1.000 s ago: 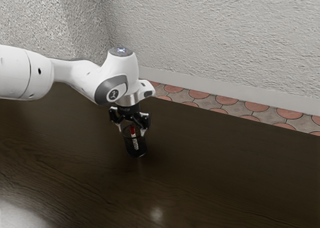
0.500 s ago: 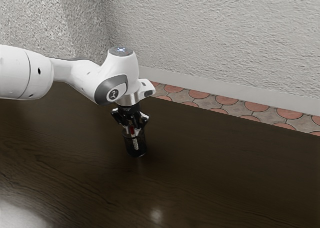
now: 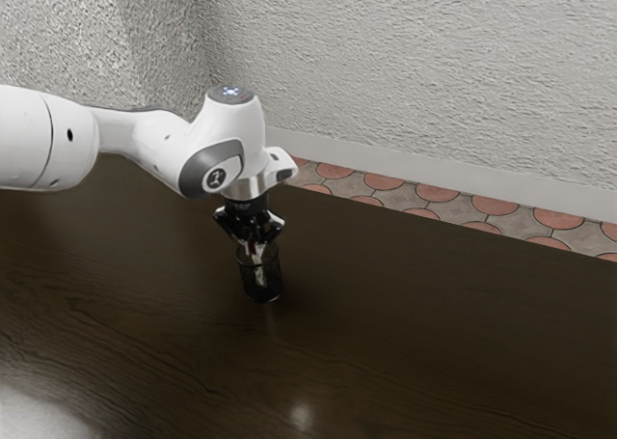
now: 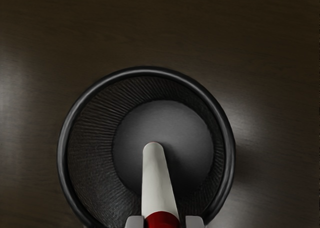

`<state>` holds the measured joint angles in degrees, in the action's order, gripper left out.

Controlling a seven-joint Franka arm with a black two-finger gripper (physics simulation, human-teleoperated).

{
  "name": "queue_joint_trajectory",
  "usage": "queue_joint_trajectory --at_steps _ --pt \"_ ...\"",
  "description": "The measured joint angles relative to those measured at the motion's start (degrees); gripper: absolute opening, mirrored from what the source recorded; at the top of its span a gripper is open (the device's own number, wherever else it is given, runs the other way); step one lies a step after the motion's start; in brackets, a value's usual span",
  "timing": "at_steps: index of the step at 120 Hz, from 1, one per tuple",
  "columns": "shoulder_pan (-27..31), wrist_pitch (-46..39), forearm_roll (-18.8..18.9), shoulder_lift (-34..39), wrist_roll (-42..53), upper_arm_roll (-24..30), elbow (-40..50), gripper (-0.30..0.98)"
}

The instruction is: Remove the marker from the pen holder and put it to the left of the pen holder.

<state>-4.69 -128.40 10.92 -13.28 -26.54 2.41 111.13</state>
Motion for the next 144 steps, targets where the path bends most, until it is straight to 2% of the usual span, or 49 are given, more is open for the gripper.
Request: queue_joint_trajectory --at_steps 42,53,65,83,107,129,144 --pt "-0.18 0.94 1.02 15.91 -1.53 1.53 5.79 -0.06" --pt "4.26 1.88 1.34 17.82 -1.85 2.11 5.79 -0.06" --pt "12.22 2.71 1.52 16.95 -2.12 2.23 5.75 -0.06" --pt "18.95 2.85 1.76 9.71 -2.44 2.20 5.21 -0.06" --pt "15.96 1.89 1.75 4.40 -2.87 2.27 5.49 -0.06" --pt "16.11 1.39 0.98 5.01 -2.36 2.25 5.61 0.31" --pt "16.81 3.14 0.79 13.60 -1.92 4.77 6.15 0.48"
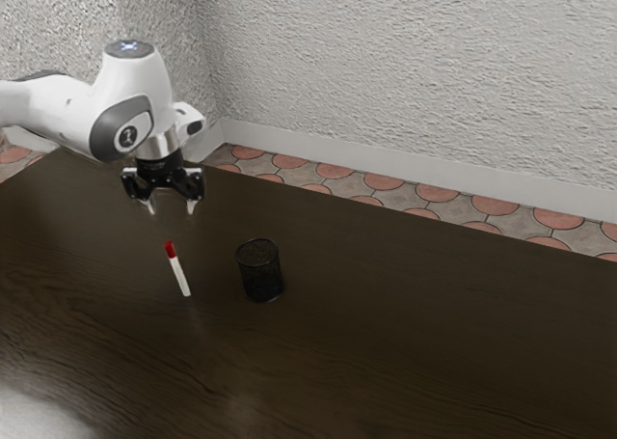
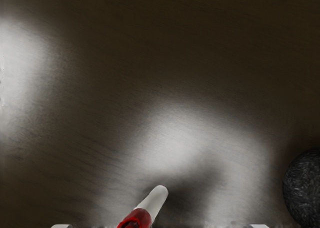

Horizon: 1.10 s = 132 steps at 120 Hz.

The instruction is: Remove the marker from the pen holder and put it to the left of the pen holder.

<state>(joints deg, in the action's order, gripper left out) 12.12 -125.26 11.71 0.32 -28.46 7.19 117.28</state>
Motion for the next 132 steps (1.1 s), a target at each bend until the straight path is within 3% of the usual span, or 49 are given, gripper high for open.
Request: queue_joint_trajectory --at_steps 14,29,39,49,132 --pt "0.66 5.39 -0.04 8.68 0.41 7.03 -0.45 0.57" --pt "-1.76 14.29 -2.62 9.88 3.39 15.21 -9.12 0.62" --pt "-18.44 20.88 -2.91 9.55 5.63 5.27 -13.42 0.64" --pt "-23.88 24.33 -2.48 9.45 7.56 1.11 -14.05 0.65" --pt "-25.02 29.01 -1.95 9.19 16.17 -1.20 -12.09 0.69"
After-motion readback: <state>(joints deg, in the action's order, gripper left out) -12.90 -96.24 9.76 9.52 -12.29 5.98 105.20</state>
